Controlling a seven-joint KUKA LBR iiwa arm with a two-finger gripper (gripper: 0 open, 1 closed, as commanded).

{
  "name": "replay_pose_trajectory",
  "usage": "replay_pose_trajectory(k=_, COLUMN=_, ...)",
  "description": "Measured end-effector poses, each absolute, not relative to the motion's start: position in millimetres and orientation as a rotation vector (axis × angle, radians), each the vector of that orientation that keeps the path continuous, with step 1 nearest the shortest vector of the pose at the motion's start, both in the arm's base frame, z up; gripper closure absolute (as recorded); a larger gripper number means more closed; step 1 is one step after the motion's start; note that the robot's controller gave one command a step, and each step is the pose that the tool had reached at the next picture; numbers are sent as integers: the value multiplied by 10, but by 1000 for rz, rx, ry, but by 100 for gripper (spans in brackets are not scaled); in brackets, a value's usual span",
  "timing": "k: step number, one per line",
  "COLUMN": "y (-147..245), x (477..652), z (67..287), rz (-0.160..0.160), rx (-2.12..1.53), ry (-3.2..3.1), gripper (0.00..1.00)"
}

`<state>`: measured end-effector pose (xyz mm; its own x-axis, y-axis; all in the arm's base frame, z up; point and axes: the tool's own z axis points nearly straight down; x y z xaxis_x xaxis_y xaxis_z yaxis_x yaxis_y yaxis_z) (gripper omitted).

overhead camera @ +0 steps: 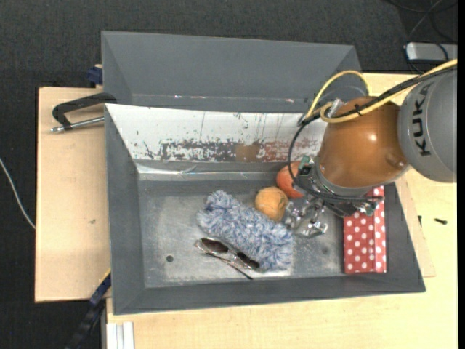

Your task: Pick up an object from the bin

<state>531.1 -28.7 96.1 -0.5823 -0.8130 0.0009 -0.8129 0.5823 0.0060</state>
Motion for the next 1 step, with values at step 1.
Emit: replay_pose_trajectory(k=1, y=-289, x=5325, z=1189, rz=-4, rx=1436, ry=-2795, gripper=100)
